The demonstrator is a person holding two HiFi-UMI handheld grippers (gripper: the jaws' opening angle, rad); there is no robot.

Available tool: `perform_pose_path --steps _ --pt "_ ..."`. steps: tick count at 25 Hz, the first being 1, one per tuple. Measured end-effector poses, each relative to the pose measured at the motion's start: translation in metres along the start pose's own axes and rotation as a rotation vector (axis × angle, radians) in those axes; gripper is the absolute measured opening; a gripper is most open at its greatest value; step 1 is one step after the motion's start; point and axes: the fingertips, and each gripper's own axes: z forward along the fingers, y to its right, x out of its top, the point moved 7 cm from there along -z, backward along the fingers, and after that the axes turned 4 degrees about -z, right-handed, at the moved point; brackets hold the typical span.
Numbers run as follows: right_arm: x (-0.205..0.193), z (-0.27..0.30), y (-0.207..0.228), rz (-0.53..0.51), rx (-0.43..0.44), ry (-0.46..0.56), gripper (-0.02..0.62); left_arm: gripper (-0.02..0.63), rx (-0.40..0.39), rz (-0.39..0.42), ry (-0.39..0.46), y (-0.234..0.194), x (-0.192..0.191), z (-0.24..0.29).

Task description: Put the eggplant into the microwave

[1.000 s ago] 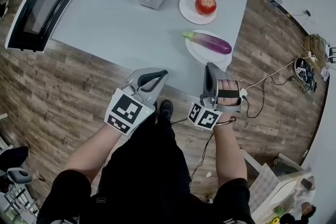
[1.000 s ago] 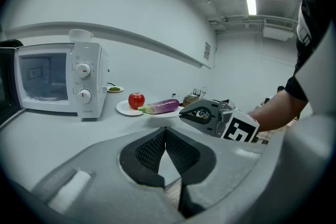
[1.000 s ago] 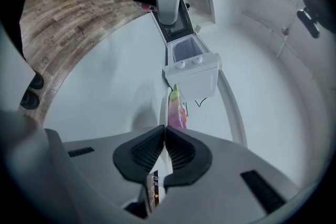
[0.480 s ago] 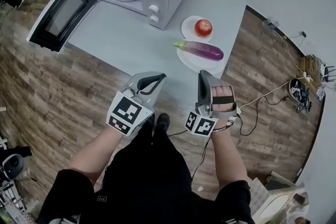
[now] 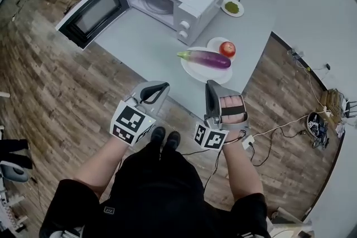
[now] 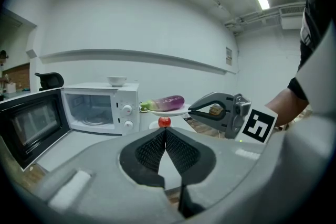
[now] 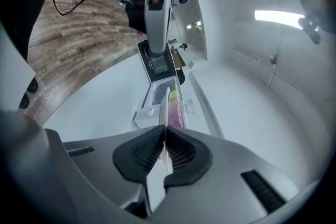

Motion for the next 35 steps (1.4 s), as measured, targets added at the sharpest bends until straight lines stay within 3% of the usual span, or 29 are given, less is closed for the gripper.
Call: perform_pose_path --steps 11,19,27,35 --pt "0.054 0.012 0.019 0.001 -0.014 0.181 0.025 0.009 0.137 -0.020 0.061 -0.011 0.013 -0.040" --pt "0.102 0.040 0.035 -0.016 -0.029 0.237 0.025 0.009 0.182 -0.011 0.081 -0.047 0.011 -0.069" --pt "0.160 0.079 0.051 -0.010 -0.051 0.204 0.025 0.009 0.166 0.023 0.102 -0.113 0.020 -0.103" --pt "0.224 0.120 0.055 -0.011 -0.063 0.107 0.025 0.009 0.074 0.070 0.099 -0.189 0.024 -0.131"
